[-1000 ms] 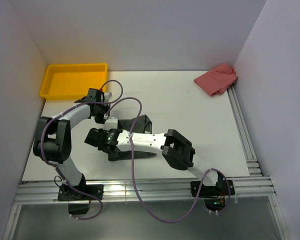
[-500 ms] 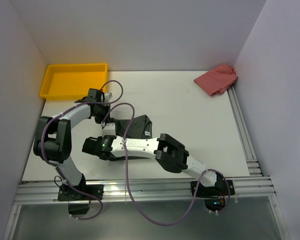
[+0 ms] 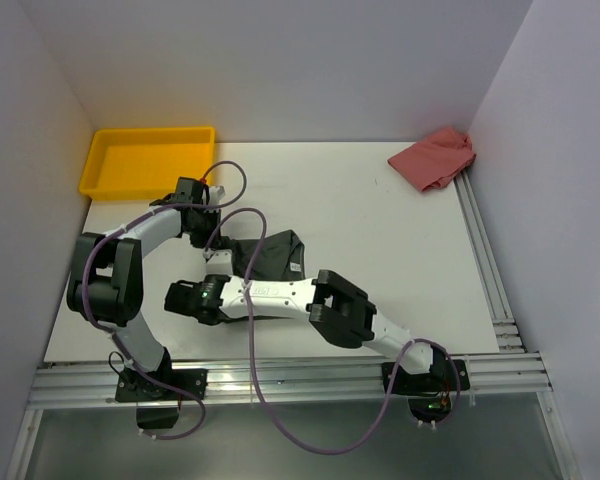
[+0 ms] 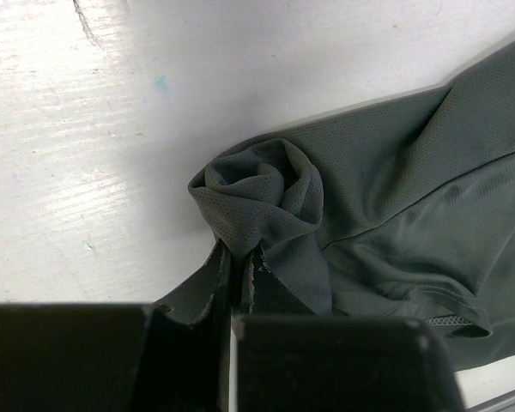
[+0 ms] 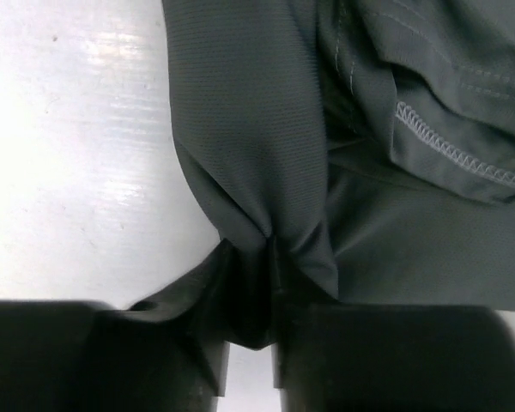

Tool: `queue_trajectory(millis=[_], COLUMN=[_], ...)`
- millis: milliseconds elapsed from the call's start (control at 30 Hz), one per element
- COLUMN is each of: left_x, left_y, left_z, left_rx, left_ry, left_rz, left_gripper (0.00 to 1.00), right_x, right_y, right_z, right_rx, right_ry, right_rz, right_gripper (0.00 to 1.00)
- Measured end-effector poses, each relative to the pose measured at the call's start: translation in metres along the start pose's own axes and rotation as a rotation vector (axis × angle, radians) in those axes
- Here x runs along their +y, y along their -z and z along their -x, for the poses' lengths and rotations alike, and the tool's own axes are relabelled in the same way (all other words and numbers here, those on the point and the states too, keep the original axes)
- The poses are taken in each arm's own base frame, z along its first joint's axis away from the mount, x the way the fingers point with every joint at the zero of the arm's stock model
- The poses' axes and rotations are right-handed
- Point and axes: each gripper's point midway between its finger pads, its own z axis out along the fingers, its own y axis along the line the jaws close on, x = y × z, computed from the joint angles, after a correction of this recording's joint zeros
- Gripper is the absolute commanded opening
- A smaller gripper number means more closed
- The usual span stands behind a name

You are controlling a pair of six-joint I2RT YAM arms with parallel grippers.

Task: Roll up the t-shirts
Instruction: Roll the tshirt

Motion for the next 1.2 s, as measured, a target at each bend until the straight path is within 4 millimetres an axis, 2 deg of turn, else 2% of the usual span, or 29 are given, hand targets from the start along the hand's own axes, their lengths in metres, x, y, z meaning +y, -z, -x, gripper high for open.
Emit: queue_trajectory(millis=[67, 133, 167, 267, 400, 633, 967, 1200], left_x=[-0.001, -0.001, -0.001, -0.003, -0.004, -0.011, -0.018, -0.018], left_y=[0.0, 0.0, 0.0, 0.001, 0.006, 0.023, 0.024, 0.018], left_z=[0.0, 0.0, 0.0, 0.0, 0.004, 0.018, 0.015, 0.011], left_rx=[0.0, 0.0, 0.001, 0.0, -0.016, -0.076, -0.069, -0.048], left_ry=[-0.001, -0.003, -0.003, 0.002, 0.012, 0.008, 0.008, 0.014], left_rz=[-0.004, -0.007, -0.011, -0.03, -0.061, -0.12, -0.165, -0.175], left_gripper=[0.15, 0.24, 0.36, 0.57, 0.68, 0.72, 0.69, 0.64], right_x=[0.001, 0.0, 0.001, -0.002, -0.006, -0.007, -0.012, 0.0], right_y=[0.001, 0.001, 0.001, 0.002, 0.003, 0.003, 0.004, 0.005], right_z=[0.001, 0.001, 0.0, 0.0, 0.001, 0.004, 0.006, 0.006], right_rx=[-0.004, -0.012, -0.013, -0.008, 0.015, 0.06, 0.144, 0.22], right_ry=[-0.013, -0.031, -0.044, -0.102, -0.195, -0.402, -0.702, -0.856], right_rz=[0.013, 0.041, 0.064, 0.141, 0.266, 0.527, 0.837, 1.054], right_gripper=[0.09, 0.07, 0.07, 0.06, 0.05, 0.04, 0.05, 0.05])
